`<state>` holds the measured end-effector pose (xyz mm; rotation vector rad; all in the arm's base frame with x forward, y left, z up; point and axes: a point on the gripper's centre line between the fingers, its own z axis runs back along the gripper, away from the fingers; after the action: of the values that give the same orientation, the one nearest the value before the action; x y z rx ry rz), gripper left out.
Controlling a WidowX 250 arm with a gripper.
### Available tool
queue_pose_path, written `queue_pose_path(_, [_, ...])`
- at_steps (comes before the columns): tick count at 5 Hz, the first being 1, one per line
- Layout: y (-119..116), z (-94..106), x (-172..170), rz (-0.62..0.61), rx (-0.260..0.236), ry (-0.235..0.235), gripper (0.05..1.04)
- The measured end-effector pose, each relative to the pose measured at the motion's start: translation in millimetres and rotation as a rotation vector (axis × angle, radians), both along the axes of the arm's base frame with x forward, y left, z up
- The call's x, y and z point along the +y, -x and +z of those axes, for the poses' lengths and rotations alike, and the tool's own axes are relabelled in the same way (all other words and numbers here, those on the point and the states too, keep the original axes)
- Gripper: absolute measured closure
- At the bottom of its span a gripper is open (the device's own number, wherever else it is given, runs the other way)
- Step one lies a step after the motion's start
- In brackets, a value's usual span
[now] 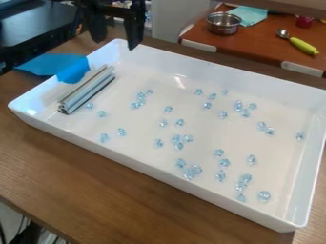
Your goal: Sweep into pile
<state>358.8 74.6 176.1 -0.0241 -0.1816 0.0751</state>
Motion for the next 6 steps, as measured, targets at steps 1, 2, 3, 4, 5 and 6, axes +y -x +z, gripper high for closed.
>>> queue_pose_path(1, [3, -18.5, -1, -0.004, 0.049, 0.012, 0.083])
queue_pose_path(2, [-2, -33.7, -3, -0.028, 0.003, 0.013, 0.083])
queue_pose_path(3, [-2, -44.6, -1, -0.027, -0.013, 0.000, 0.083])
queue_pose_path(4, [1, -50.8, 3, -0.004, -0.040, -0.037, 0.083])
queue_pose_path(5, [0, -51.5, 7, 0.009, -0.052, -0.060, 0.083])
queue_pose_path(6, [5, -61.6, 13, 0.017, -0.039, -0.102, 0.083])
